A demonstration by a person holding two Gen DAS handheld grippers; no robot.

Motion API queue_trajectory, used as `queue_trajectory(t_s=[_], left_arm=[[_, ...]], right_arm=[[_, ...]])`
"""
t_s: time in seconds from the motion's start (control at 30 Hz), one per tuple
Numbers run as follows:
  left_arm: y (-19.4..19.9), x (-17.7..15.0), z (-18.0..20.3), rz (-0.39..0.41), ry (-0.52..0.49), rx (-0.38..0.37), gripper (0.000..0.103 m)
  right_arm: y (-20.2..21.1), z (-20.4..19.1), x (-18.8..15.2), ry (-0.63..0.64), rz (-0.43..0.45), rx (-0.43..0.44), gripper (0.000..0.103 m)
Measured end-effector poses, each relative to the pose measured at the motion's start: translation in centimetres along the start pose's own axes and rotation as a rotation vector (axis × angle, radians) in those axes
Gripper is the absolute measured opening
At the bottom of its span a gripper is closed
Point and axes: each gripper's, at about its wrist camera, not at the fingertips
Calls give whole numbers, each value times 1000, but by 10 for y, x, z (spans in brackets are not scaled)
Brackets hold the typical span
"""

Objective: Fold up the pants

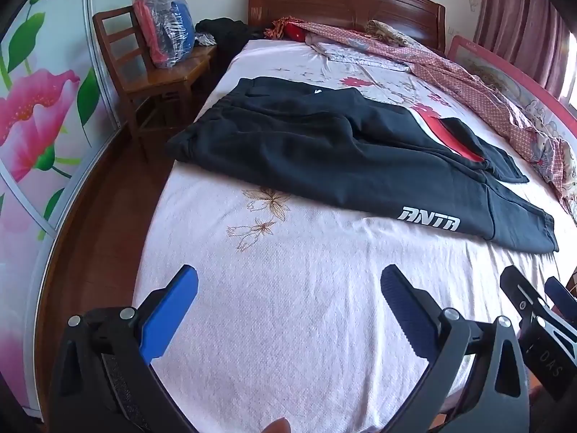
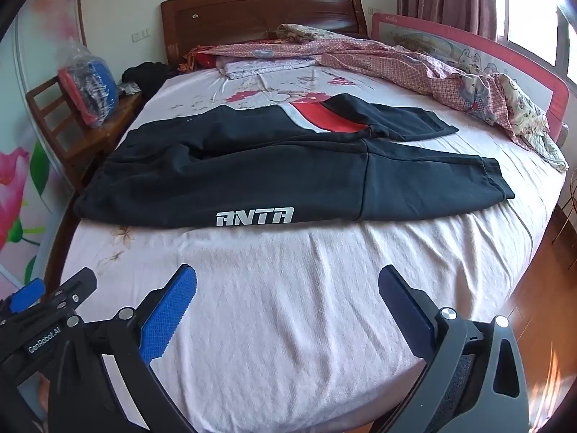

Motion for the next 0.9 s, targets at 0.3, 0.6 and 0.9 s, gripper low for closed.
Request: queue_trajectory(t_s=[0.3,0.6,0.9], left_arm=[[2,2,0,6,11,-14,101],[3,8,1,27,11,-33,101],[-2,47,1,136,30,2,101]], right_arm=[[0,-4,-1,-5,-6,11,100],[4,-4,4,-7,10,13,100],[9,-5,42,-13,121,-27,100]])
Point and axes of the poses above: each gripper's, at about its wrist camera, not at the fingertips, and y roughly against the way its jaws point, z to its right, x to its top, and after that the axes turned 13 degrees about z, right-handed
